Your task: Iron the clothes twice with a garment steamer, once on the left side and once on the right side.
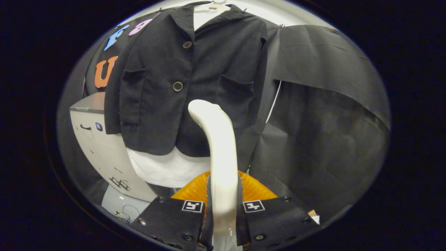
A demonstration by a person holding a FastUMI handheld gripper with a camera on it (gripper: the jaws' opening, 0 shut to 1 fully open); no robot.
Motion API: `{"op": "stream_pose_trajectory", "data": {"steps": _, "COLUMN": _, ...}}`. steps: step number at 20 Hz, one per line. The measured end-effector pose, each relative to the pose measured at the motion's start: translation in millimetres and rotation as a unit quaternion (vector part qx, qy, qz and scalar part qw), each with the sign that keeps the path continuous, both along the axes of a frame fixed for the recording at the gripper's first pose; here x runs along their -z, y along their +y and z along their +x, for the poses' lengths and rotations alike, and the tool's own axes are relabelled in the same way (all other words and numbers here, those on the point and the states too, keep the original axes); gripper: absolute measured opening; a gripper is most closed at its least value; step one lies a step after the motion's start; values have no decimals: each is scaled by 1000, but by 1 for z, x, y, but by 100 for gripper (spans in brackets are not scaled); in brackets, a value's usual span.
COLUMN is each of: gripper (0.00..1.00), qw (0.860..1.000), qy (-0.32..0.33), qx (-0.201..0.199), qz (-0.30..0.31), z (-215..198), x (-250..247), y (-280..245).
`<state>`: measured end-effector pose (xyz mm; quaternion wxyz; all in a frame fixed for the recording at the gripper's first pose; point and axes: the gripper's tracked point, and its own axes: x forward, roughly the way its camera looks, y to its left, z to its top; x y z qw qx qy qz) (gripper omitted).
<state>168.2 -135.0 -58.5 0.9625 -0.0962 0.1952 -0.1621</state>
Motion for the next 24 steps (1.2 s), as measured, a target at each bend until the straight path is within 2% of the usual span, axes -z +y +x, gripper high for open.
{"op": "stream_pose_trajectory", "data": {"steps": 7, "gripper": 29, "qw": 999, "qy": 33, "qx": 0, "qz": -10, "z": -1, "x": 41, "y": 6}}
{"op": "stream_pose_trajectory", "data": {"steps": 12, "gripper": 29, "qw": 998, "qy": 52, "qx": 17, "qz": -21, "z": -9, "x": 58, "y": 4}}
{"op": "stream_pose_trajectory", "data": {"steps": 16, "gripper": 29, "qw": 999, "qy": 35, "qx": 25, "qz": -2, "z": -30, "x": 42, "y": 17}}
{"op": "stream_pose_trajectory", "data": {"steps": 24, "gripper": 29, "qw": 999, "qy": -25, "qx": 31, "qz": 10, "z": -90, "x": -26, "y": 35}}
